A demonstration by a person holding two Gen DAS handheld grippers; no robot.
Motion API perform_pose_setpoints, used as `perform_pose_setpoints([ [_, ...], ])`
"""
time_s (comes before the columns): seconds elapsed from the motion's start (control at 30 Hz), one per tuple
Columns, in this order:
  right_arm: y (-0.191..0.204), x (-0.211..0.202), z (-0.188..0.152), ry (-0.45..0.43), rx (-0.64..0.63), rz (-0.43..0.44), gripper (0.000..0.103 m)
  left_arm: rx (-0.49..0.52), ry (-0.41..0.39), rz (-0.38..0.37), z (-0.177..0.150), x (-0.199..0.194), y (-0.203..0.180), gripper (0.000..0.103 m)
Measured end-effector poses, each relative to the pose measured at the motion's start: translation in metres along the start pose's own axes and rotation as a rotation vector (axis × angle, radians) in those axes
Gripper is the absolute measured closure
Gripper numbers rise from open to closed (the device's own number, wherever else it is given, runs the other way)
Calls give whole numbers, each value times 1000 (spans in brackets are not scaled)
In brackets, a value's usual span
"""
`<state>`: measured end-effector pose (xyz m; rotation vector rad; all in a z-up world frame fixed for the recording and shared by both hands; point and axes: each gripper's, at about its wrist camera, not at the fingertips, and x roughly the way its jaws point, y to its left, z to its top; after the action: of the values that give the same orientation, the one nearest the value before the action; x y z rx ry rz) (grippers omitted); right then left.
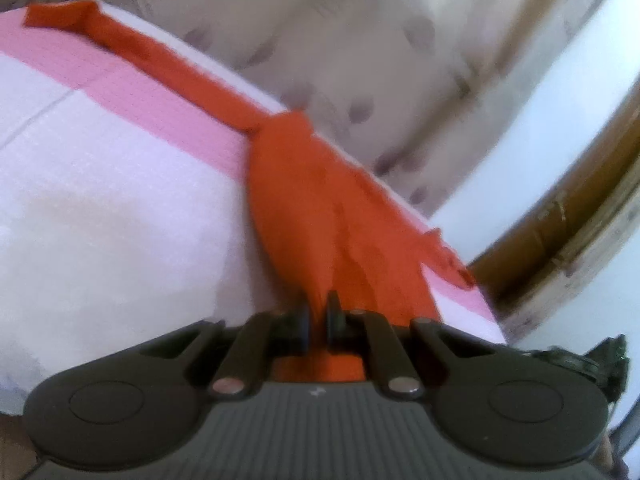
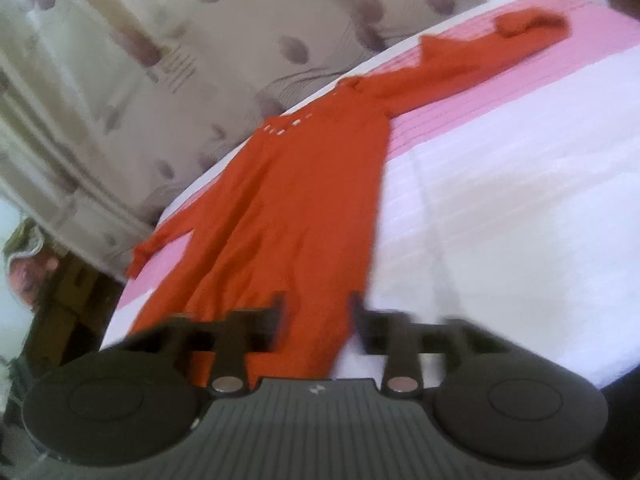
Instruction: Fold small clothes
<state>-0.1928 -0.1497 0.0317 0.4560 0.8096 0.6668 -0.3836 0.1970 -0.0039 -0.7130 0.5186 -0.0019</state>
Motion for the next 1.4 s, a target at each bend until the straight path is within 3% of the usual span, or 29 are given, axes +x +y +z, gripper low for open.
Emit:
perform_pose_setpoints([
  [0.03, 8, 6, -2, -1, -34, -40, 4, -1, -1, 12, -1, -1, 2, 96],
  [0.07, 14, 14, -4, -2, -72, -97, 0, -12, -2, 17, -1, -2, 5, 96],
  [0.13, 22, 27, -10, 1, -140, -169, 0, -50, -3, 12, -3, -5, 12, 96],
  [0.2, 17, 38, -17, 13, -138, -125, 3, -54, 0, 20, -4, -6, 17, 95],
  [0.27, 25, 41, -27, -7, -225, -117, 9, -62, 10, 25, -6, -5, 21, 95],
  [0.3, 29, 43, -31, -5, -264, -100, 27, -73, 16, 21, -7, -3, 24, 95],
  [0.33, 29, 43, -33, 6, -262, -73, 66, -80, 15, 22, -9, -4, 26, 95],
  [0.37, 26, 46, -32, 43, -233, -51, 87, -86, 7, 23, -10, -4, 25, 96],
  [0.4, 21, 44, -31, 50, -210, -28, 91, -104, 3, 8, -11, -6, 24, 96],
  [0.6, -2, -9, -11, 9, -109, 38, 91, -180, -18, -67, -12, -24, 6, 96],
  [0.7, -7, -48, -5, -9, -119, 36, 91, -136, 18, -49, -21, -30, -3, 96],
  [0.77, -19, -52, -7, 31, -139, -16, 91, -33, 49, -5, -32, -28, -6, 95],
  [0.87, -53, -47, -15, 93, -58, -83, 83, 92, 39, 130, -42, -33, -11, 90],
  [0.9, -65, -52, -13, 83, -9, -78, 75, 105, 21, 148, -42, -40, -14, 85],
  [0.93, -75, -62, -8, 35, 23, -50, 62, 100, -7, 147, -41, -49, -16, 78],
  [0.97, -77, -71, -2, -22, 18, -43, 56, 87, -53, 141, -39, -60, -19, 74],
  [1.0, -77, -81, 8, -87, -15, -65, 40, 79, -114, 141, -35, -71, -26, 56],
  [1.03, -76, -89, 20, -156, -68, -111, 26, 81, -171, 154, -31, -80, -33, 22],
  [1.1, -76, -94, 48, -279, -240, -215, 19, 109, -272, 195, -21, -86, -50, 0],
  [1.2, -86, -68, 97, -359, -456, -403, 17, 161, -314, 176, -5, -59, -72, 0],
  [1.33, -110, -10, 158, -335, -628, -552, 18, 177, -341, 193, 5, -2, -80, 0],
  [1.4, -124, 28, 182, -269, -742, -636, 18, 156, -316, 218, 9, 31, -76, 0],
])
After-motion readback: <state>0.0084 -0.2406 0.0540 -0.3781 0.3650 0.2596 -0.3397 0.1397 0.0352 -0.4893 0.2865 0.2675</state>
